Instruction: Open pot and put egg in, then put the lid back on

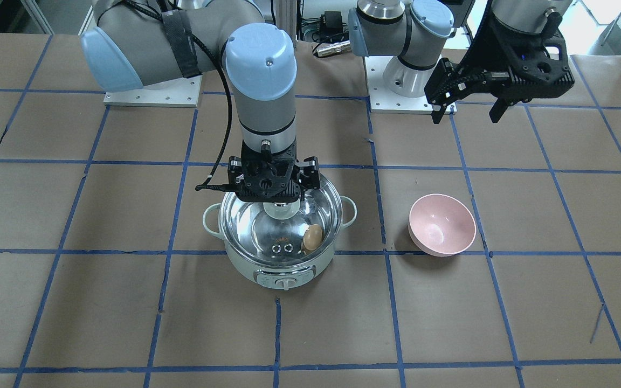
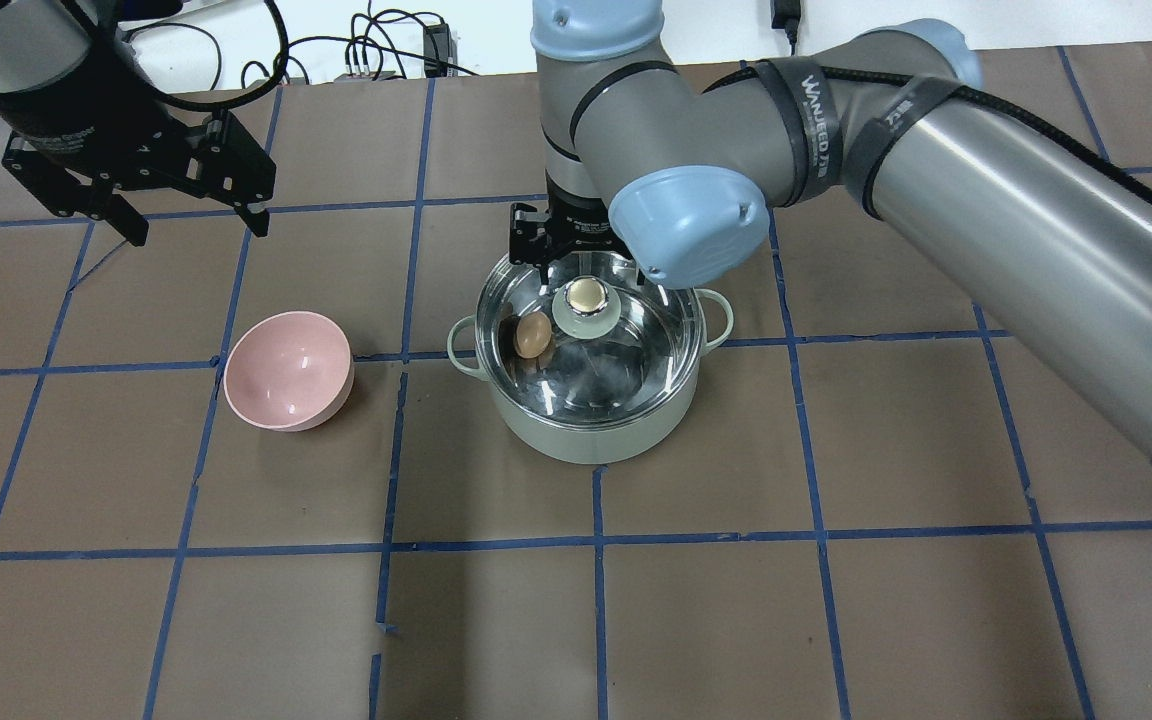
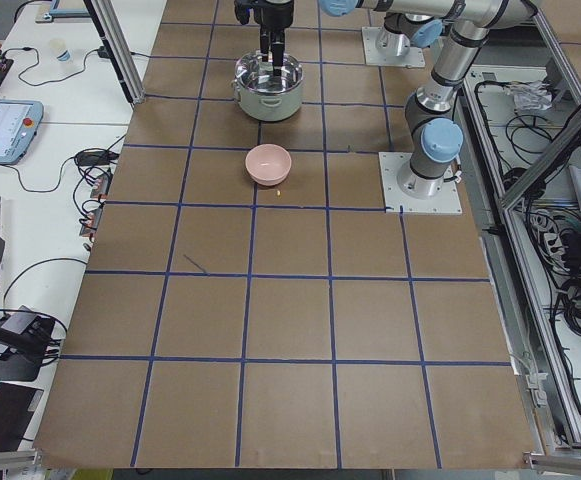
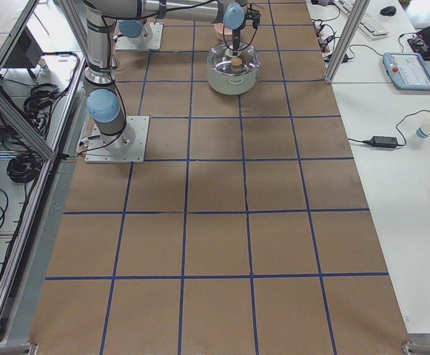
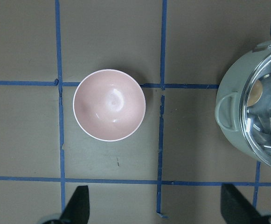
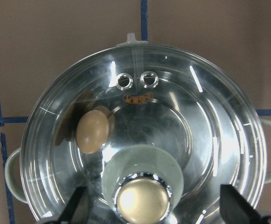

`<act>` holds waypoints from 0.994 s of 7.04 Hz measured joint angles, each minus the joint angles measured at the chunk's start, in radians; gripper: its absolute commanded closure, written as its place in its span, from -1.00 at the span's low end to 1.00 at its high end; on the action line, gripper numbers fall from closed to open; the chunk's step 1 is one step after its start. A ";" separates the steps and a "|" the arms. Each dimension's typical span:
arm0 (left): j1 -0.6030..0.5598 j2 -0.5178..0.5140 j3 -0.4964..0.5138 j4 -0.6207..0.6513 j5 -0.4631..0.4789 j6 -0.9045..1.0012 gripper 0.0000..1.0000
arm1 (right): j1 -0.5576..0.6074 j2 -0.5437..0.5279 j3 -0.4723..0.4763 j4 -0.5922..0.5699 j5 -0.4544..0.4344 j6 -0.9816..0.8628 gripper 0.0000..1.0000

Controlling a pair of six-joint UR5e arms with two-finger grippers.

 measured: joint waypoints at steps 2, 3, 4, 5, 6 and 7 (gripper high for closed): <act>0.000 0.000 0.001 0.001 -0.001 -0.003 -0.99 | -0.093 -0.109 -0.012 0.143 -0.001 -0.038 -0.99; 0.000 0.001 0.001 0.001 -0.001 -0.003 -0.99 | -0.161 -0.175 -0.005 0.217 0.002 -0.091 -0.99; 0.001 0.002 0.001 0.001 0.000 -0.003 -0.99 | -0.219 -0.226 0.014 0.257 0.003 -0.176 -0.99; 0.001 0.002 0.000 0.001 0.000 -0.002 -0.99 | -0.262 -0.258 0.033 0.267 0.004 -0.247 -0.99; 0.000 0.004 -0.001 0.001 0.001 -0.003 -0.99 | -0.286 -0.275 0.043 0.269 0.003 -0.280 -0.99; 0.000 0.005 -0.002 0.000 0.002 -0.003 -0.99 | -0.296 -0.282 0.047 0.270 0.002 -0.291 -0.99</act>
